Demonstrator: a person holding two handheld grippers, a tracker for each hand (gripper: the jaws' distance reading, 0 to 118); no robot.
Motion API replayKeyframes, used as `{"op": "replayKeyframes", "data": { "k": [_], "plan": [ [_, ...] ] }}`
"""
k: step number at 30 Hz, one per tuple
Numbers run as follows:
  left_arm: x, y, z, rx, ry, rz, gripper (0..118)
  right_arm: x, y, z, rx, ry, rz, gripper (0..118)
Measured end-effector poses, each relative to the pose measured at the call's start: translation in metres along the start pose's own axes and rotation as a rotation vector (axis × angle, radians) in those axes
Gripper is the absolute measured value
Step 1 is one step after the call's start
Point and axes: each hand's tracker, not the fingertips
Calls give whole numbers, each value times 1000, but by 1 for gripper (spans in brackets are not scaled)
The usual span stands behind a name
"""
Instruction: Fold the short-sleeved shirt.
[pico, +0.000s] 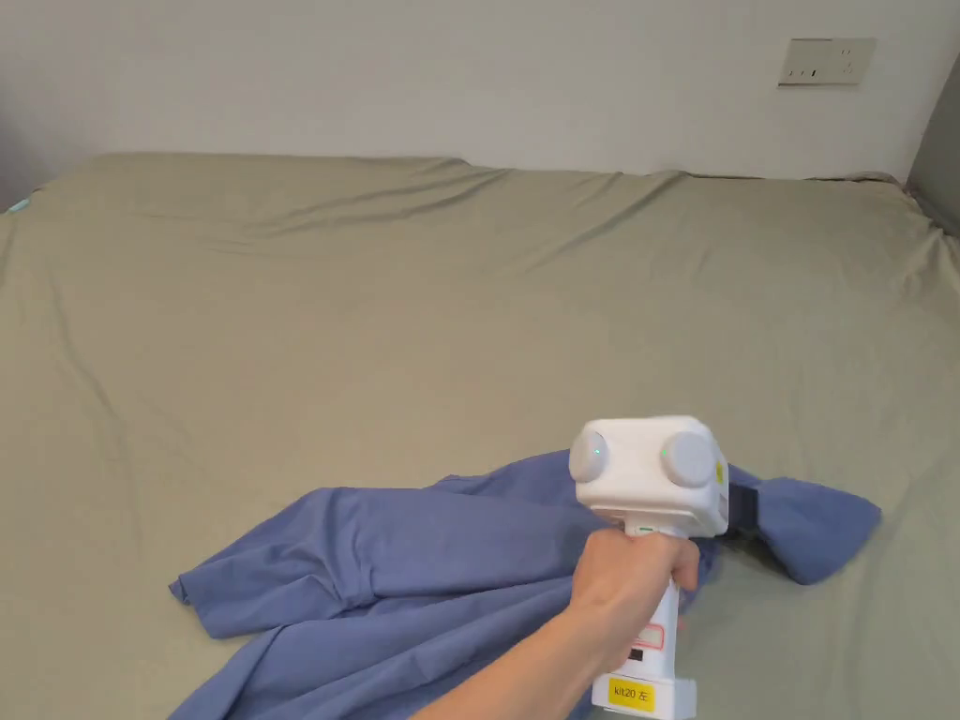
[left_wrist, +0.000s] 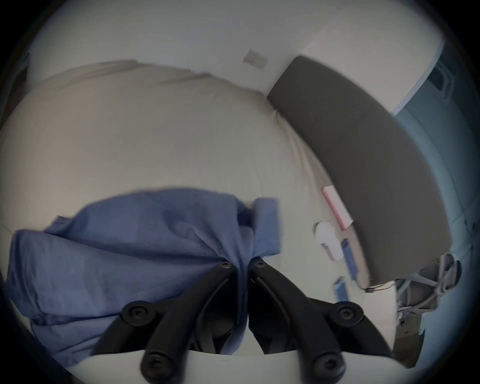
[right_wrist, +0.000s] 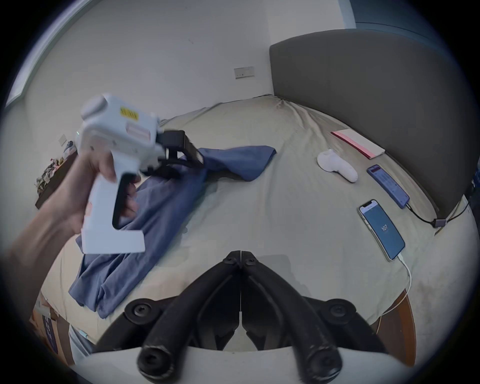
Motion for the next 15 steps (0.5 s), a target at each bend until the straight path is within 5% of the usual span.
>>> {"op": "replayKeyframes", "data": {
  "k": [2, 5, 9, 10, 11, 12, 13, 15],
  "plan": [
    [-15, -10, -3, -46, -20, 31, 101, 6, -2, 0, 3, 2, -20, 0],
    [-48, -49, 38, -82, -53, 48, 101, 7, -8, -5, -6, 26, -52, 0],
    [-113, -133, 186, -5, -32, 6, 99, -8, -18, -6, -26, 77, -38, 0],
    [-147, -147, 190, 12, -1, 36, 85, -14, -21, -4, -26, 99, -29, 0],
    [-171, -164, 211, 33, 17, 68, 58, -19, -23, -4, -31, 113, -26, 0],
    [-194, -185, 234, 44, 51, 95, 16, -27, -25, -3, -37, 134, -27, 0],
    [-215, -205, 255, 47, 120, 130, 0, -34, -28, -4, -49, 163, -26, 0],
    [-255, -230, 277, 53, 290, 137, 0, -48, -33, -5, -77, 192, -11, 0]
  ]
}}
